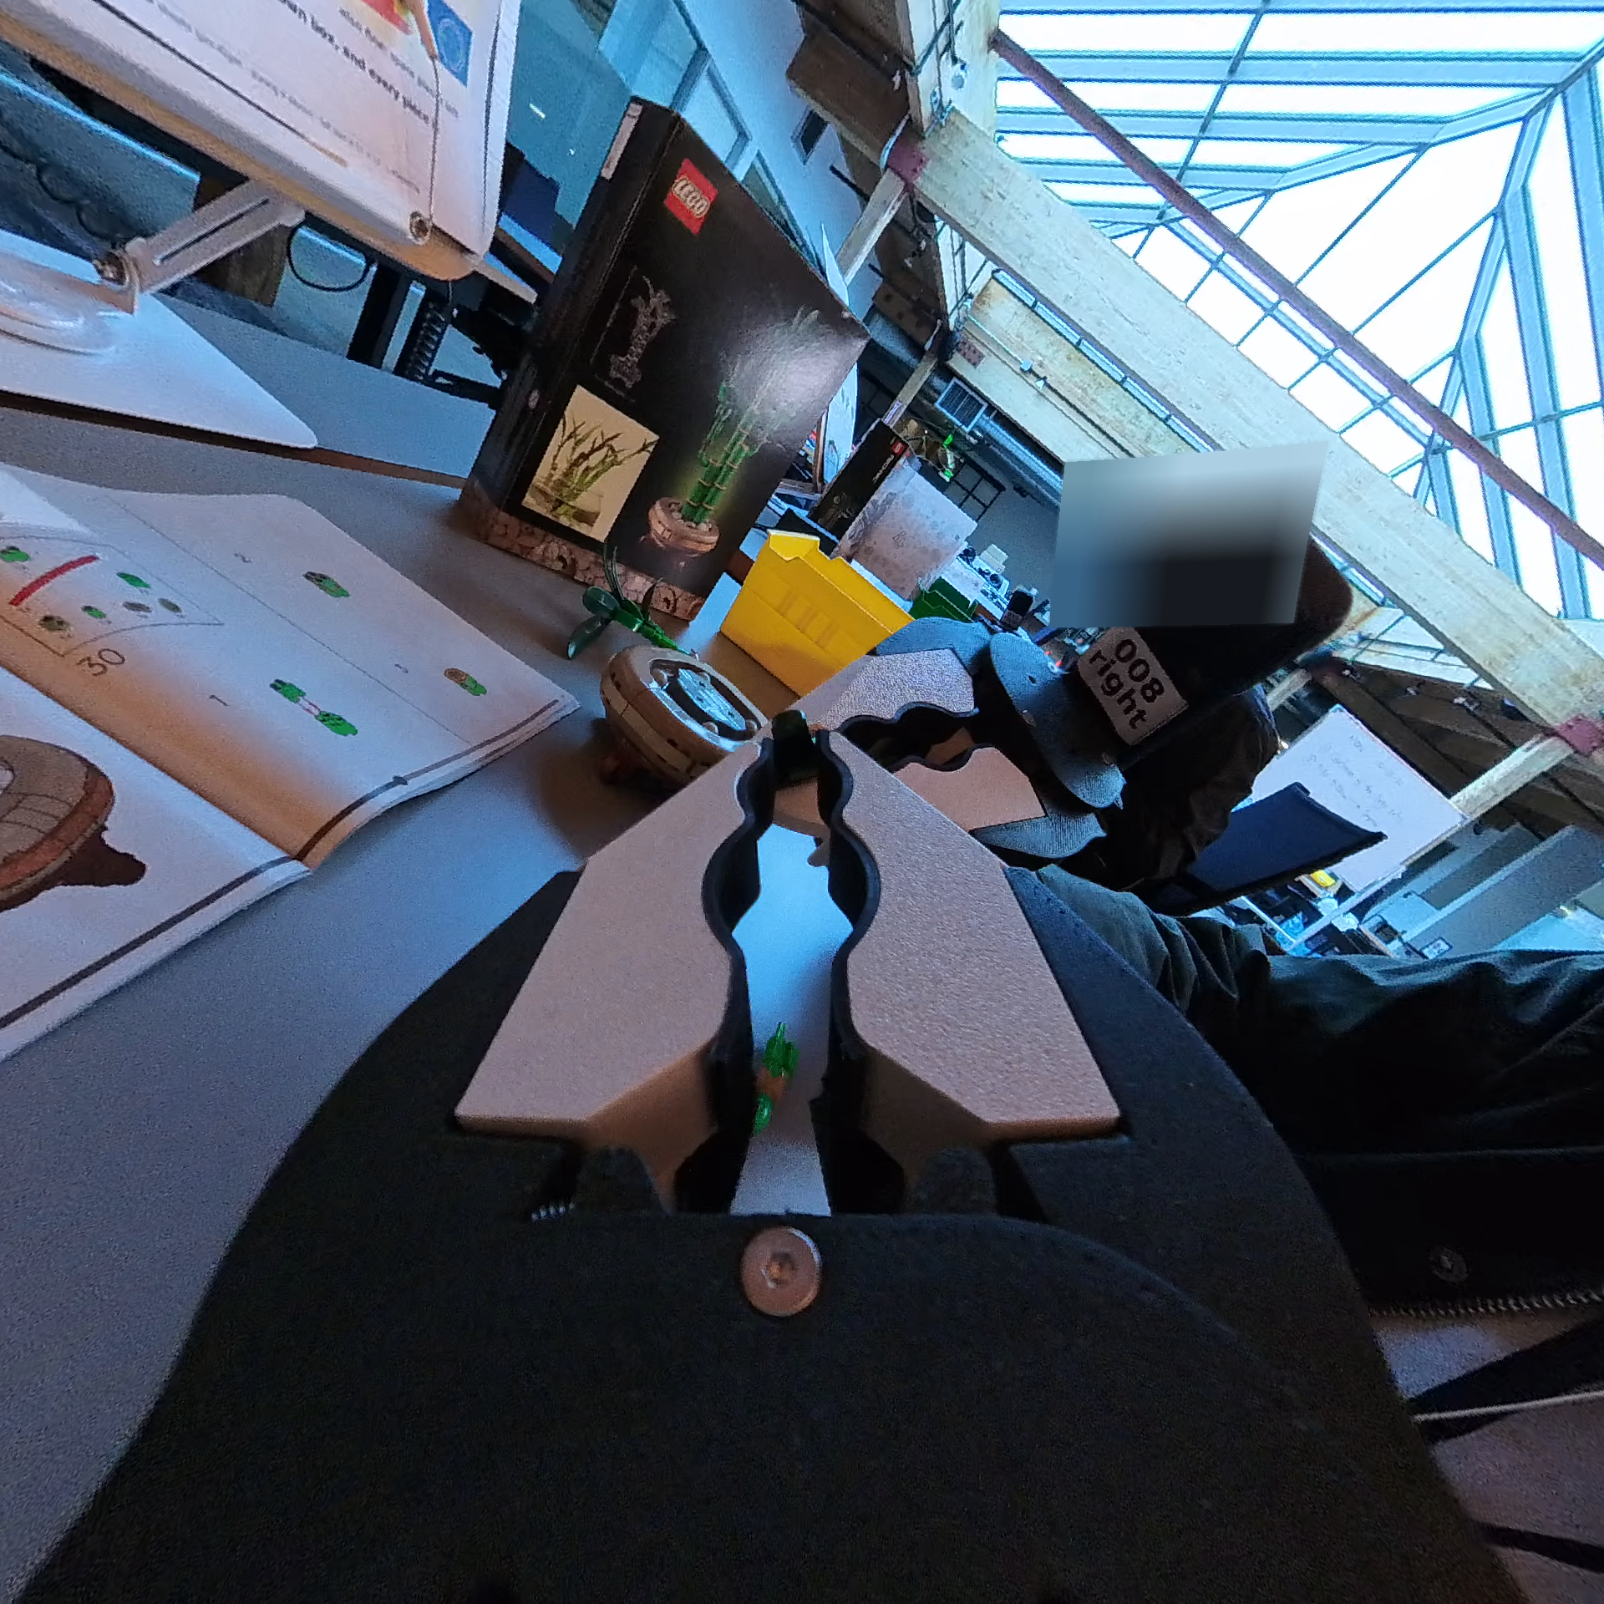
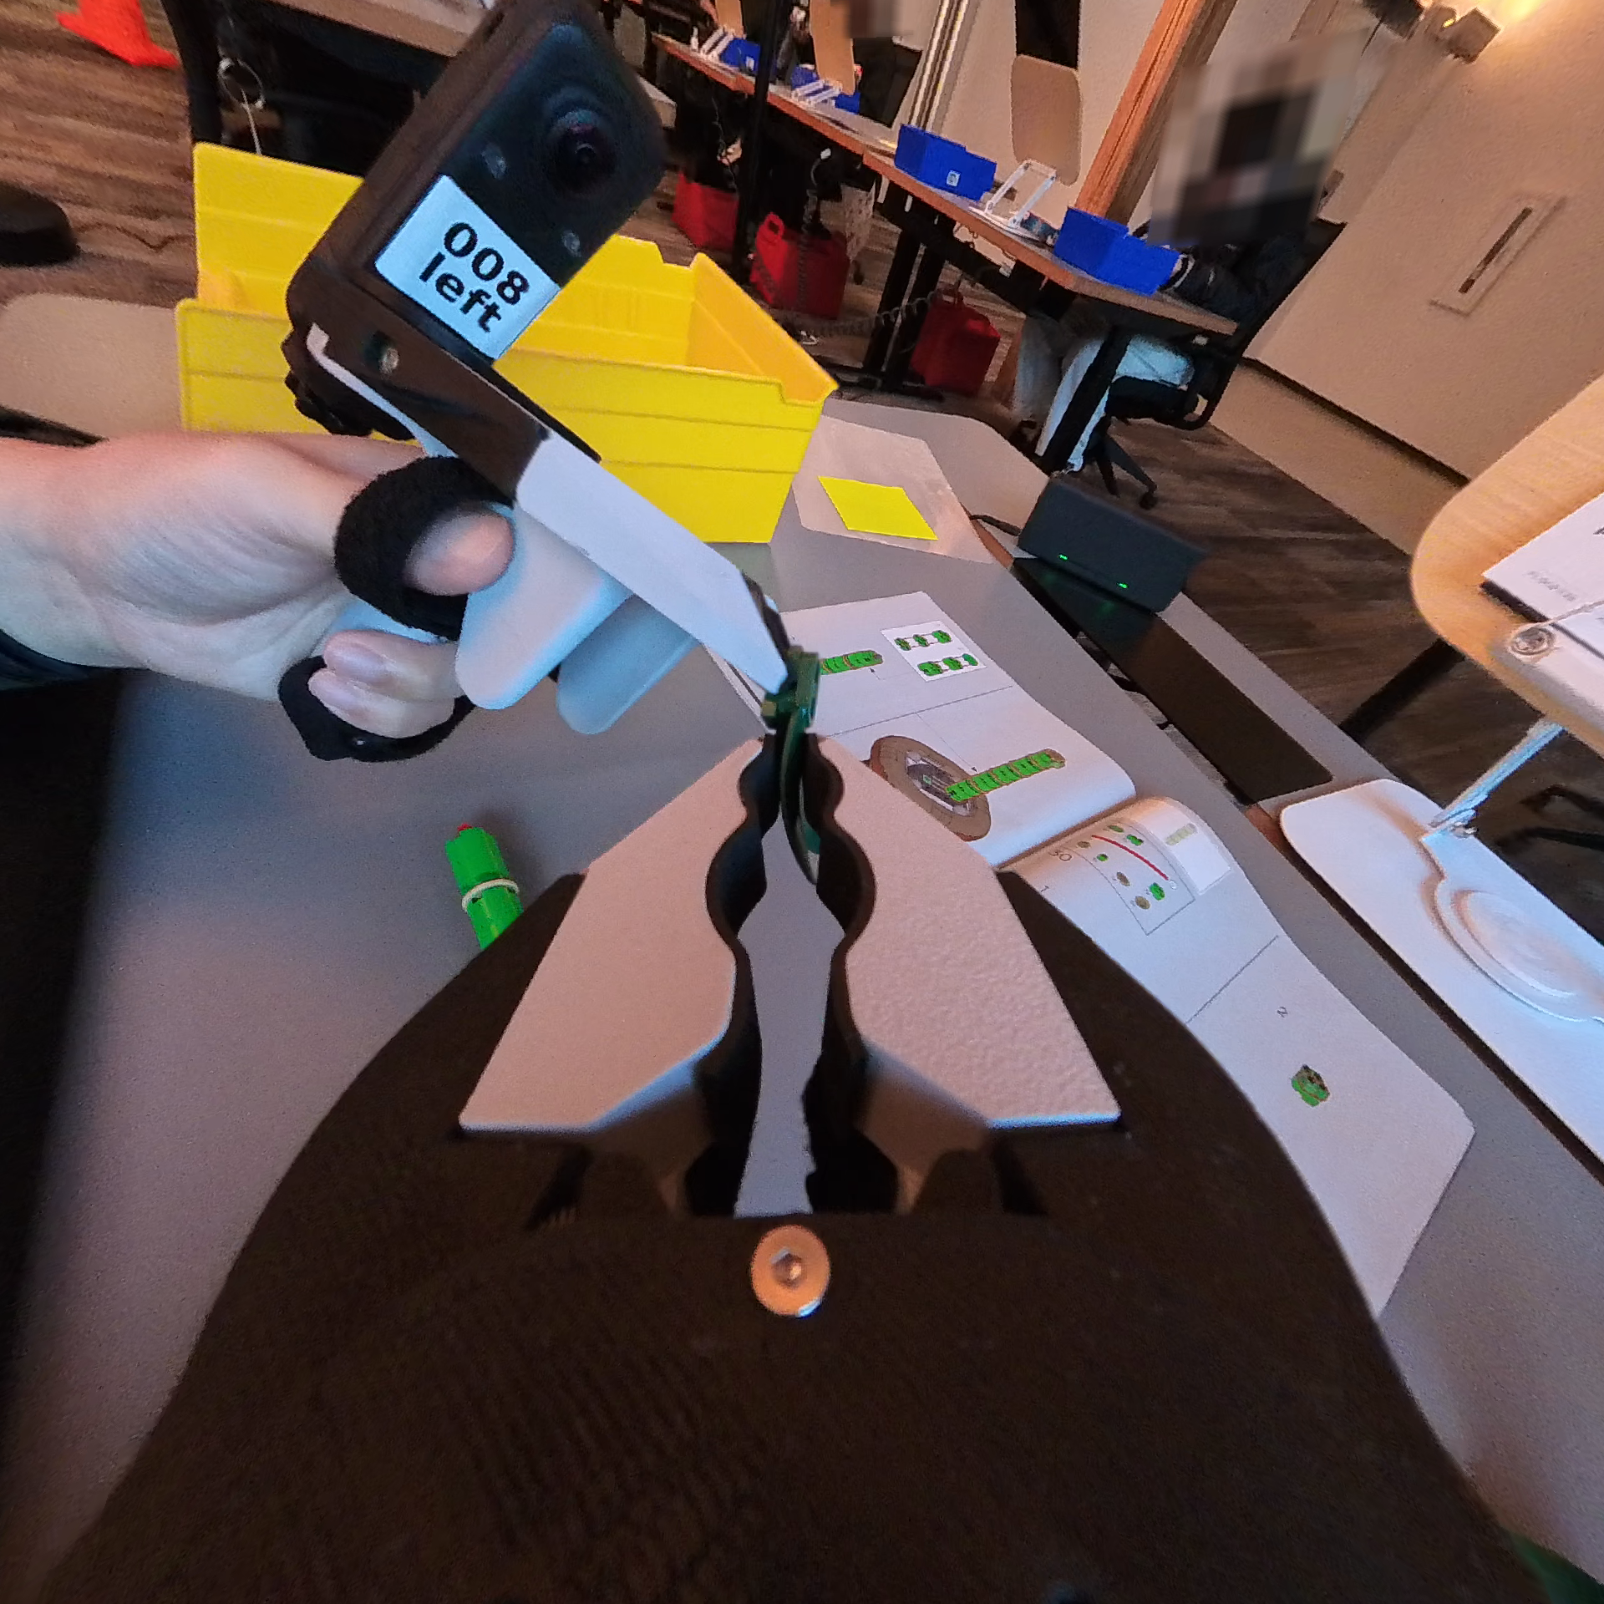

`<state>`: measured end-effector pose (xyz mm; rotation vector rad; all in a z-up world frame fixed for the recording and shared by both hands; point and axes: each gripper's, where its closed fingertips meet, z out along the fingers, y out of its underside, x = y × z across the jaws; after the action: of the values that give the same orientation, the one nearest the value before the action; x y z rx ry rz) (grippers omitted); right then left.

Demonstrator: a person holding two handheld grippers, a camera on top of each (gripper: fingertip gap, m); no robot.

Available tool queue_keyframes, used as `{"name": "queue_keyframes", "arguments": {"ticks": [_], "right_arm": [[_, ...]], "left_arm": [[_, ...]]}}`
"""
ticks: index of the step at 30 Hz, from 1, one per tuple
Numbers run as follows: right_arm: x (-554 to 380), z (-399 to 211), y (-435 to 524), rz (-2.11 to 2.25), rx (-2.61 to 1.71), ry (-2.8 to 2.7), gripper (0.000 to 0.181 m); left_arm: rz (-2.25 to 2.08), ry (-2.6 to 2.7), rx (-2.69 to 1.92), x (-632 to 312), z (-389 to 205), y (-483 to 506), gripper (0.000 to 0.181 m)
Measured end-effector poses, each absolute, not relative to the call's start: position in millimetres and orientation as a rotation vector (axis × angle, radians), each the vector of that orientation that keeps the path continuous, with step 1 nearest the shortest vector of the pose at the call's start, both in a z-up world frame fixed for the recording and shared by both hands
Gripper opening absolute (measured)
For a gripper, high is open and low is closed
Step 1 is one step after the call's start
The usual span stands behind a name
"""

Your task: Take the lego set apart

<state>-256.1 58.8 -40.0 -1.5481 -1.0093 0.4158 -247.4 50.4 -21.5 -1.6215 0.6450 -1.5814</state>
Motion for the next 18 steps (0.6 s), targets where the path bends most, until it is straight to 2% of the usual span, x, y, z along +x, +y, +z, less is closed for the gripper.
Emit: {"name": "queue_keyframes", "arguments": {"ticks": [4, 9, 15, 18], "right_arm": [[-259, -45, 56, 0.451, -1.532, -1.048, 0.004], [-259, -37, 30, 0.797, -1.535, -1.111, 0.021], [-256, -47, 3, 1.084, -1.576, -1.244, 0.020], [-257, -54, -11, 1.156, -1.562, -1.340, 0.006]], "left_arm": [[-1.587, 0.684, -1.653, -248, -27, 48, 0.006], [-1.466, 0.959, -1.658, -250, -37, 30, 0.006], [-1.194, 1.377, -1.504, -246, -48, -4, 0.006], [-1.105, 1.483, -1.453, -246, -55, -15, 0.006]]}}
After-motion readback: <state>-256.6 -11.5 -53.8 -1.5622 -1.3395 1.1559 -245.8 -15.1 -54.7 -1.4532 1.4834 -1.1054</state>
